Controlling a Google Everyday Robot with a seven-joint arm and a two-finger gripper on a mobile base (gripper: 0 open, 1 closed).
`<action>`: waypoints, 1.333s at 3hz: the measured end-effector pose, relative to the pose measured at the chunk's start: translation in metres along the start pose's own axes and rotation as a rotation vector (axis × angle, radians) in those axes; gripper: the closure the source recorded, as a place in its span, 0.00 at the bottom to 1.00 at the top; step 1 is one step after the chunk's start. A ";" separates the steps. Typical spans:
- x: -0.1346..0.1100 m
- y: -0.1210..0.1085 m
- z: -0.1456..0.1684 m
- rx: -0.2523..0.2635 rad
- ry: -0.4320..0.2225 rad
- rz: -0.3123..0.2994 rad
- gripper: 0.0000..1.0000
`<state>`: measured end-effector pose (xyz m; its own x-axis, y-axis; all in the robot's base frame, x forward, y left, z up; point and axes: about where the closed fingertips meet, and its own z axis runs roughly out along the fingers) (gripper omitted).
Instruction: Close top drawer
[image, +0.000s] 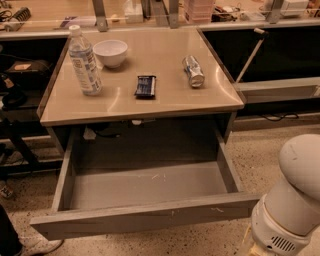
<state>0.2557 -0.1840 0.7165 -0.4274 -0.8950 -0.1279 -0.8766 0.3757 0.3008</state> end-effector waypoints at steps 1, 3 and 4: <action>0.000 0.000 0.000 0.000 0.000 0.000 1.00; -0.022 -0.029 0.035 0.009 -0.083 0.037 1.00; -0.034 -0.044 0.049 0.011 -0.114 0.037 1.00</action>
Offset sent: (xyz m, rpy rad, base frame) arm 0.0237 0.0189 -0.0515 0.0716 -0.0013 -0.1076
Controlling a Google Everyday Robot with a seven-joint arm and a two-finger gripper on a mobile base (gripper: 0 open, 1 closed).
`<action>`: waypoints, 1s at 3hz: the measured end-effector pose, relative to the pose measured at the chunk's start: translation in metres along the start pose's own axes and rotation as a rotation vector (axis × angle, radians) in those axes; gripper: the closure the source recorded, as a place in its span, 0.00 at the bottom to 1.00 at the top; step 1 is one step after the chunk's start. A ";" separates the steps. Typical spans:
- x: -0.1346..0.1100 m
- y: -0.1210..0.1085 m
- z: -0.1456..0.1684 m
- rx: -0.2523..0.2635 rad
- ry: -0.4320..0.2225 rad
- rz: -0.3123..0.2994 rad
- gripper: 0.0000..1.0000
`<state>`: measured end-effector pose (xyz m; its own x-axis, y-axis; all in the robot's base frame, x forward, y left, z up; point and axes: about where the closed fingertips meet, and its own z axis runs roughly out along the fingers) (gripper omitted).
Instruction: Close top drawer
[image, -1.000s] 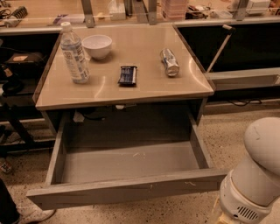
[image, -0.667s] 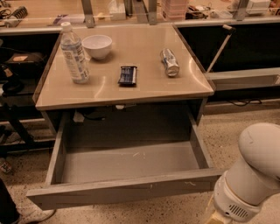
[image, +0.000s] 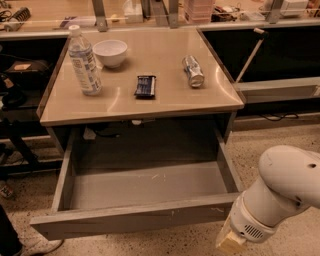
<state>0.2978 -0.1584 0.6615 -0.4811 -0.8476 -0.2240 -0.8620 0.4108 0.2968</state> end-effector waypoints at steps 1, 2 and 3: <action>-0.017 -0.017 -0.004 0.030 -0.022 -0.038 1.00; -0.030 -0.030 -0.003 0.042 -0.028 -0.058 1.00; -0.044 -0.041 0.000 0.048 -0.024 -0.081 1.00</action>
Offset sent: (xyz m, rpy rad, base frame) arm 0.0659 0.0194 -0.0015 0.0208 -0.0891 0.0513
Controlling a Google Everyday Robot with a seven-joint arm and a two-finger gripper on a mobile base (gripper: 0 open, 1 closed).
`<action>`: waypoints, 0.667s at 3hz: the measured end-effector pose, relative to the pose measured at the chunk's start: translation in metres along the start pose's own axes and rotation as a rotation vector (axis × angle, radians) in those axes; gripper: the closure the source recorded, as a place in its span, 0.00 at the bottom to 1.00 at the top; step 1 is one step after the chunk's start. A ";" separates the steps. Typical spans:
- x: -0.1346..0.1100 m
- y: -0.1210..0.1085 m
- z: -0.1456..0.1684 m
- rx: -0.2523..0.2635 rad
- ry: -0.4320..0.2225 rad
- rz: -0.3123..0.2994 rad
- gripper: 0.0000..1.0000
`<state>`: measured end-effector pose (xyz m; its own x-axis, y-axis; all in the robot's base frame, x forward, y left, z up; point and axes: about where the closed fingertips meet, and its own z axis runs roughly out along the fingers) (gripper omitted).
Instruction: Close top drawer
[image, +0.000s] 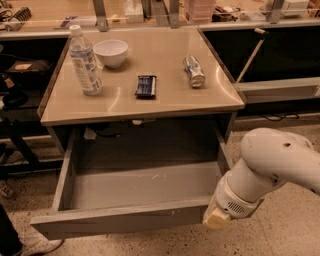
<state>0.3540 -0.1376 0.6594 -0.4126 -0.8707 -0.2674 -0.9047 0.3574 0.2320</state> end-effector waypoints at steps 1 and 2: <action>-0.015 -0.013 0.001 0.007 0.009 -0.024 1.00; -0.019 -0.015 0.000 0.003 0.014 -0.032 1.00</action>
Offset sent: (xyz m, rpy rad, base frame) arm 0.0283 0.0129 -0.0006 -0.0106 -0.0125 0.0309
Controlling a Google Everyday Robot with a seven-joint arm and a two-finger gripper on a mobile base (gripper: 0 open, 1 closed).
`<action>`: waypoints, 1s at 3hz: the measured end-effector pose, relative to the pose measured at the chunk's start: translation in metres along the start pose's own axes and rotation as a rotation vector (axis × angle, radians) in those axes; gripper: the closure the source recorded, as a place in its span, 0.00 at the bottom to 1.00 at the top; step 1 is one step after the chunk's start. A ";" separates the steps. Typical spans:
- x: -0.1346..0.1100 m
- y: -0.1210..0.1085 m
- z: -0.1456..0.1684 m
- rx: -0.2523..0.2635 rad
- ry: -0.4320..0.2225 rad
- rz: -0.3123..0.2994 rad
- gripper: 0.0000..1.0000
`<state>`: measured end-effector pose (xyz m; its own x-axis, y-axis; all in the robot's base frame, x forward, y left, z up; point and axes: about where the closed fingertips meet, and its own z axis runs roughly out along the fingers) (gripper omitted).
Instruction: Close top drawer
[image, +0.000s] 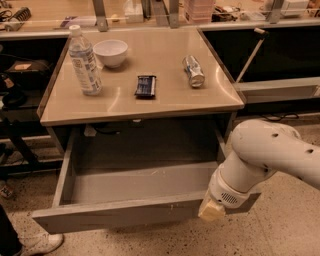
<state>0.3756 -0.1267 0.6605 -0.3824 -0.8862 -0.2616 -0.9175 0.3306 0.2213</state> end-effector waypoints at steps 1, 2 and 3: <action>0.000 0.000 0.000 0.000 0.000 0.000 0.81; 0.000 0.000 0.000 0.000 0.000 0.000 0.58; 0.000 0.000 0.000 0.000 0.000 0.000 0.35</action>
Offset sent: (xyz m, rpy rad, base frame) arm 0.0000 0.0000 0.0000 0.0000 0.0000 0.0000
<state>0.3756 -0.1266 0.6605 -0.3824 -0.8862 -0.2616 -0.9175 0.3305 0.2212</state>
